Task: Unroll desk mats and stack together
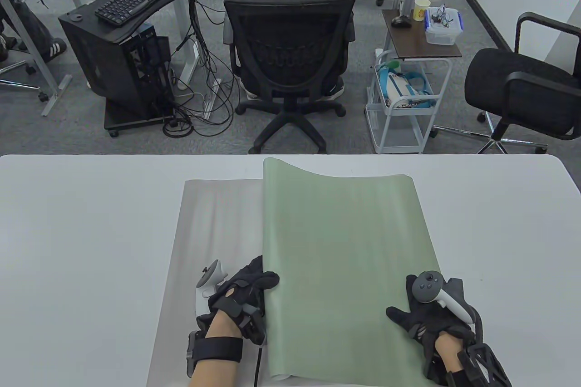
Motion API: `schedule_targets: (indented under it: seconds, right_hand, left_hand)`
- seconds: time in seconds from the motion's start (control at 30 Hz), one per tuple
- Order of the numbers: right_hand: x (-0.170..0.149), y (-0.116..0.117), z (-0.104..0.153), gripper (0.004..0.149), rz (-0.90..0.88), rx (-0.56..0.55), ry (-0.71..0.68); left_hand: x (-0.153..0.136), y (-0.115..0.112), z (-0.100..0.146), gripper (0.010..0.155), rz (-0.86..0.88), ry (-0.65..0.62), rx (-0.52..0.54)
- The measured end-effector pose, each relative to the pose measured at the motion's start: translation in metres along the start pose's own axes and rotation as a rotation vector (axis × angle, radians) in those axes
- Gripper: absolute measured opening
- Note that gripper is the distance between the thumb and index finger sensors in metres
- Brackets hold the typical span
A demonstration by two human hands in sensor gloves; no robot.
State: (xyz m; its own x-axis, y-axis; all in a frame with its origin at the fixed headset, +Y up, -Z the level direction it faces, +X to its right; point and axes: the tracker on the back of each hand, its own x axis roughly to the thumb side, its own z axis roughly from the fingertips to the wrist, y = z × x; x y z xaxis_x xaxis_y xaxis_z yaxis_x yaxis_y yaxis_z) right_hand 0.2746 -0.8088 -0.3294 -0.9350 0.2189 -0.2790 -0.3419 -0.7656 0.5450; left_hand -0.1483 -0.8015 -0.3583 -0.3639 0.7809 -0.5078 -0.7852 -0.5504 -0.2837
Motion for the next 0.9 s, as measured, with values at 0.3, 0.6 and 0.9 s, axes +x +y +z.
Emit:
schedule_targets:
  seconds: [0.3, 0.6, 0.9]
  right_hand:
    - [0.002, 0.0, 0.0, 0.09, 0.026, -0.002, 0.011]
    - [0.001, 0.0, 0.0, 0.09, 0.018, -0.003, 0.007]
    - [0.0, -0.001, 0.0, 0.09, 0.005, 0.0, 0.0]
  left_hand:
    - [-0.01, 0.0, -0.01, 0.068, 0.082, 0.017, -0.078]
    - [0.0, 0.007, -0.002, 0.081, 0.031, -0.011, -0.052]
    - [0.008, 0.016, 0.009, 0.082, 0.02, -0.029, -0.009]
